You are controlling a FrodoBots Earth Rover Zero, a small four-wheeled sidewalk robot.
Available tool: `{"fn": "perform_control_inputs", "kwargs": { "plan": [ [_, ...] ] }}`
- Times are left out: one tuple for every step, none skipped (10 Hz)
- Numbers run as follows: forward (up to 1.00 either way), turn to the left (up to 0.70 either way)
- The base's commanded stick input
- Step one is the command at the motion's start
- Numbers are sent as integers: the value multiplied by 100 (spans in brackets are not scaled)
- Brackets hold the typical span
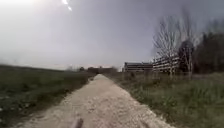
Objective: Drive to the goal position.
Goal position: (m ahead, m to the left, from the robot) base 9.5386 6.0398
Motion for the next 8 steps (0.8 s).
{"fn": "perform_control_inputs", "kwargs": {
  "plan": [
    [100, 0],
    [100, 0],
    [100, 0],
    [100, 0],
    [100, 5],
    [100, 23],
    [100, 39],
    [100, 29]
  ]
}}
